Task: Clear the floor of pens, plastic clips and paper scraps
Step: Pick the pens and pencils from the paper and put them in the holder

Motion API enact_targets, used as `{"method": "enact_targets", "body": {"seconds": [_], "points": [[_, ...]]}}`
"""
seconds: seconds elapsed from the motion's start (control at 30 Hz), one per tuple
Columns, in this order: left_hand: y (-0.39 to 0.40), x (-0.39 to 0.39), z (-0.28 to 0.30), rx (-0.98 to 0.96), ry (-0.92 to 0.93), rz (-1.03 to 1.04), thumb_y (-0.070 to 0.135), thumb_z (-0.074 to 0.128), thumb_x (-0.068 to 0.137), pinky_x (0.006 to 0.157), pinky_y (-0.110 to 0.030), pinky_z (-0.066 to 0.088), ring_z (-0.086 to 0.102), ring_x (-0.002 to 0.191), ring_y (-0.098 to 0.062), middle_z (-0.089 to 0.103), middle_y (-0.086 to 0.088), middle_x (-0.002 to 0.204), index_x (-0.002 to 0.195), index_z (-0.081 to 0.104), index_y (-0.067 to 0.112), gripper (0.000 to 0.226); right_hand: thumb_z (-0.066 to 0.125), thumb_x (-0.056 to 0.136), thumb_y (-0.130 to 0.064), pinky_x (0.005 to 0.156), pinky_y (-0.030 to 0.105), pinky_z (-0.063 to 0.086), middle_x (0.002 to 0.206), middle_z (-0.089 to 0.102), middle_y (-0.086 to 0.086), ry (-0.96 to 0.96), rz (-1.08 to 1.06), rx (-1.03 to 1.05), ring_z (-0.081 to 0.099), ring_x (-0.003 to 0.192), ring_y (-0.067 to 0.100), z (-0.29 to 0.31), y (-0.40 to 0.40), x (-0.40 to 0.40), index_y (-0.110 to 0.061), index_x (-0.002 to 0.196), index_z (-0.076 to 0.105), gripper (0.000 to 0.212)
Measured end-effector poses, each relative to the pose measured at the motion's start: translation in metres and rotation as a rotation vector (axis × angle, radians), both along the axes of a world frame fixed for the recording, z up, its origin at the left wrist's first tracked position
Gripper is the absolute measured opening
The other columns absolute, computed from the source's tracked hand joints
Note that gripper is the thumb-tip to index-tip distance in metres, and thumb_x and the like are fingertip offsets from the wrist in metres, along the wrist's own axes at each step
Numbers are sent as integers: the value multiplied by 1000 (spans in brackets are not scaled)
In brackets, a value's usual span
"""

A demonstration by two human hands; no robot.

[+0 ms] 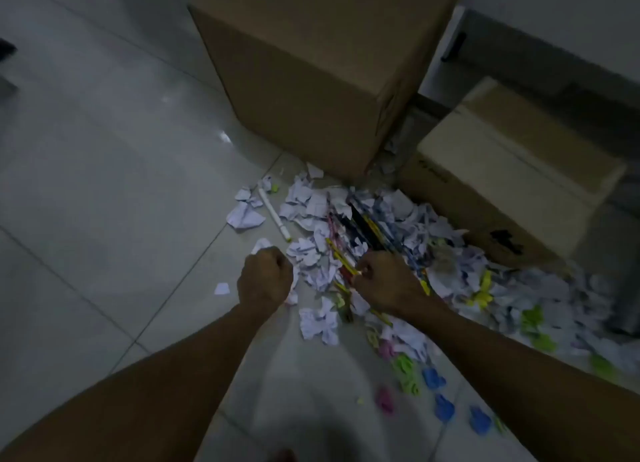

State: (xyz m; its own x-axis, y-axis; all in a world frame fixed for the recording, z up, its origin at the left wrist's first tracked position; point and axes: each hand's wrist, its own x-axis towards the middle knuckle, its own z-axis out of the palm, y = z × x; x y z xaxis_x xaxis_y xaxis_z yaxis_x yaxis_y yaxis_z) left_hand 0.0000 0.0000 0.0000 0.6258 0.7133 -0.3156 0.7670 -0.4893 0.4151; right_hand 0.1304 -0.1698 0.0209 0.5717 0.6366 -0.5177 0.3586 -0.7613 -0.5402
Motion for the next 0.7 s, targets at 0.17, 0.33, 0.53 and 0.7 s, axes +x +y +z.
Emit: {"method": "enact_targets", "body": {"seconds": [0.17, 0.33, 0.53, 0.7], "points": [[47, 44, -63, 45, -158, 81, 9, 57, 85, 72, -36, 47, 65, 87, -35, 70, -22, 88, 81, 67, -3, 16, 54, 95, -24, 53, 29, 40, 65, 53, 5, -121, 27, 83, 46, 53, 20, -61, 10, 25, -13, 106, 63, 18], [70, 69, -101, 74, -142, 228, 14, 57, 90, 86, -37, 40, 55, 111, -39, 60, -29, 114, 109, 56, -9, 30, 56, 96, -18, 70, 42, 53, 86, 70, 13, -253, -17, 233, 63, 73, 28, -91, -3, 39, -10, 105, 70, 18], [61, 80, -113, -8, -82, 284, 18, 57, 94, 94, -41, 37, 46, 121, -40, 49, -29, 129, 126, 41, -11, 46, 59, 93, -15, 71, 35, 52, 88, 70, 11, -212, 9, 204, 63, 76, 25, -82, -23, 29, -8, 102, 70, 16], [73, 86, -103, -154, -66, 336, 28, 68, 84, 76, -40, 52, 63, 101, -37, 64, -25, 108, 105, 59, -10, 45, 55, 93, -14, 69, 38, 51, 82, 66, 10, -178, 103, 113, 60, 74, 27, -81, -31, 23, -7, 98, 68, 15]]}}
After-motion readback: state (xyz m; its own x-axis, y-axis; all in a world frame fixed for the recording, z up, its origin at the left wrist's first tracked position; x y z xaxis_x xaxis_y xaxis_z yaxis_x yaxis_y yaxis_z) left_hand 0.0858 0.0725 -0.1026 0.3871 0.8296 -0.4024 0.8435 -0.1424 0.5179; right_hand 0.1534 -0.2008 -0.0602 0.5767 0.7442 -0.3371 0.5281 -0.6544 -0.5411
